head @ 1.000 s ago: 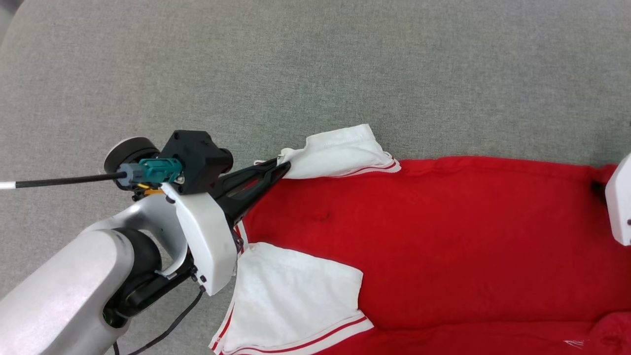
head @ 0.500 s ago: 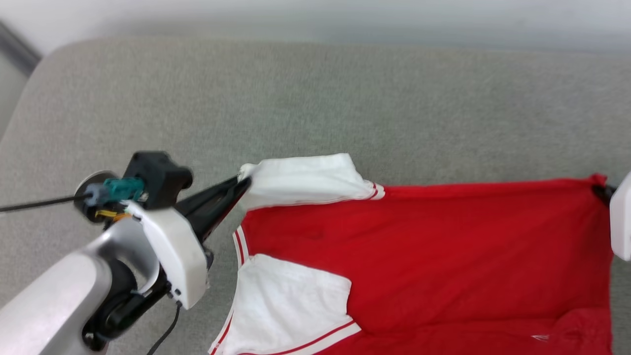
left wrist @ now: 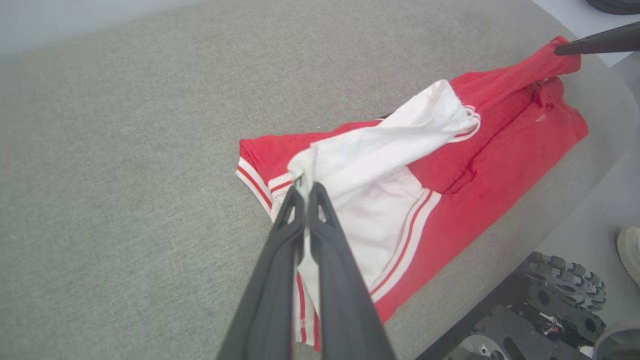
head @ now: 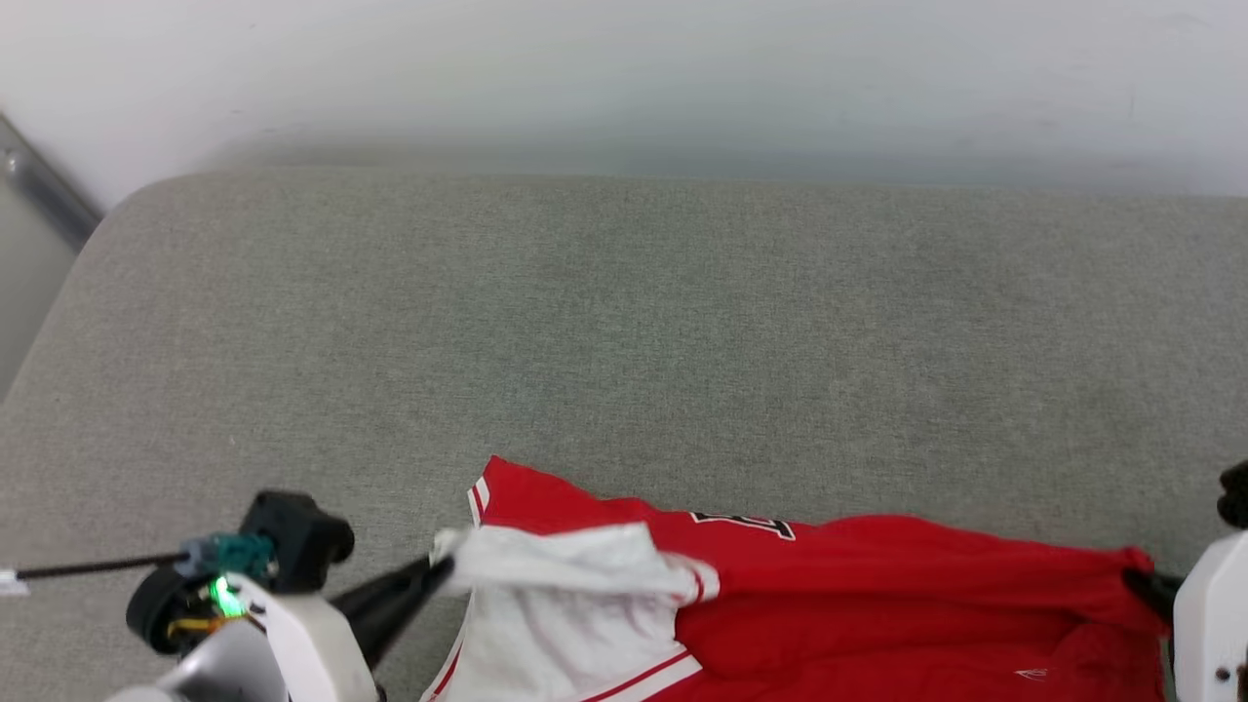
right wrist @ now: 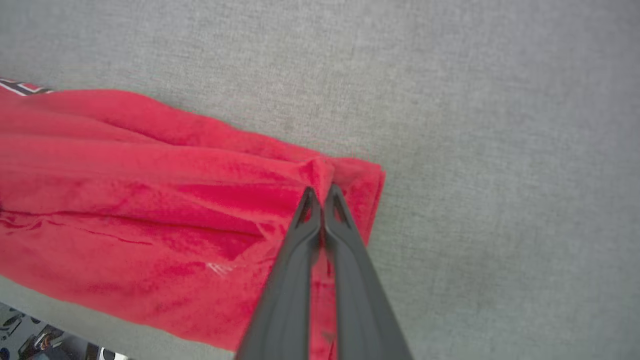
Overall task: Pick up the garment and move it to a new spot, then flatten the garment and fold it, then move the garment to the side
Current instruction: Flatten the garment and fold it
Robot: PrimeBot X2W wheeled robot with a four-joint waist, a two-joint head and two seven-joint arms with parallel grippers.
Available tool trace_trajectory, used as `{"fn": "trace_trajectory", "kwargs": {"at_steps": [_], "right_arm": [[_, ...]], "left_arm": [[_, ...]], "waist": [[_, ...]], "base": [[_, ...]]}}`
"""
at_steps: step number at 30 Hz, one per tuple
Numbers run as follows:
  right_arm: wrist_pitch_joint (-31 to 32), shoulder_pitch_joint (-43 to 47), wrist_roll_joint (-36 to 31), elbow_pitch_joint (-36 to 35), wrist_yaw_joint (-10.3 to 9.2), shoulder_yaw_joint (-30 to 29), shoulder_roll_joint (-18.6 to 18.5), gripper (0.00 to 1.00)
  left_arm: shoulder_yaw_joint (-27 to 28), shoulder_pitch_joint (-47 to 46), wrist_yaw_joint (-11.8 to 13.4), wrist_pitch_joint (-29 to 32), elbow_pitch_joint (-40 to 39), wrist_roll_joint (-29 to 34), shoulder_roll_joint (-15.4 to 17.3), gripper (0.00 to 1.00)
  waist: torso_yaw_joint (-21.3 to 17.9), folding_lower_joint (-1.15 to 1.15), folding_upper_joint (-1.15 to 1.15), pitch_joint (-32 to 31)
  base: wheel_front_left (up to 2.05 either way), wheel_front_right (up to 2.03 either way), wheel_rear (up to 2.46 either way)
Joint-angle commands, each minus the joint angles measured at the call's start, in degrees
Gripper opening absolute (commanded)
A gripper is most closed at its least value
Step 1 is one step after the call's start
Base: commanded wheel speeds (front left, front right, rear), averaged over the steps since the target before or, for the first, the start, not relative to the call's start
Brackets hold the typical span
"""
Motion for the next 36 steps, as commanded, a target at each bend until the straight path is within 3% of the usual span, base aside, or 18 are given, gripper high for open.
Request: {"fn": "trace_trajectory", "kwargs": {"at_steps": [1, 8, 22, 23, 24, 25, 26, 36], "right_arm": [[0.36, 1.74, 0.18, -0.62, -0.03, -0.35, 0.50, 0.00], [1.31, 6.78, 0.33, -1.49, -0.02, 0.93, 1.02, 0.00], [-0.37, 5.31, 0.04, 4.31, -0.03, 9.67, -3.63, 0.00], [-0.80, 5.07, 0.12, 4.73, -0.03, 10.05, -3.69, 0.29], [-1.26, 4.66, 0.11, 5.08, -0.03, 10.04, -3.57, 1.00], [-1.69, 4.34, 0.17, 5.21, -0.03, 10.10, -3.51, 1.00], [-1.98, 4.28, 0.47, 5.25, -0.03, 10.07, -3.46, 1.00], [-0.86, 3.28, 4.05, 1.23, -0.02, 5.73, -2.54, 1.00]], "left_arm": [[-0.59, 1.62, 0.43, 0.13, -0.16, -0.15, 0.53, 0.00], [-4.80, 5.50, 0.88, 2.08, 1.63, 1.06, 0.11, 0.00], [-9.90, 3.94, -3.68, 1.57, 14.40, 2.58, -6.17, 0.00], [-10.19, 3.81, -3.81, 1.33, 15.04, 3.11, -6.55, 0.00], [-10.50, 3.69, -3.92, 1.07, 15.65, 3.54, -6.86, 0.25], [-10.73, 3.53, -4.04, 0.84, 16.18, 3.93, -7.10, 0.77], [-10.83, 3.48, -4.16, 0.38, 16.55, 4.24, -7.37, 1.00], [-5.97, 2.97, -1.47, -11.28, 16.79, 5.55, -10.69, 1.00]], "waist": [[0.13, 0.00, 0.00, -0.03], [0.41, 0.00, 0.00, 0.23], [0.19, 0.00, 0.00, 0.98], [0.19, 0.00, 0.00, 0.89], [0.17, 0.00, 0.00, 0.77], [0.14, 0.00, 0.00, 0.53], [0.06, 0.00, 0.00, 0.23], [-0.73, 0.00, 0.00, -3.41]], "base": [[0.00, 0.00, 0.00], [0.00, 0.00, 0.00], [0.00, 0.00, 0.00], [0.00, 0.00, 0.00], [0.00, 0.00, 0.00], [0.00, 0.00, 0.00], [0.00, 0.00, 0.00], [0.00, 0.00, 0.00]]}}
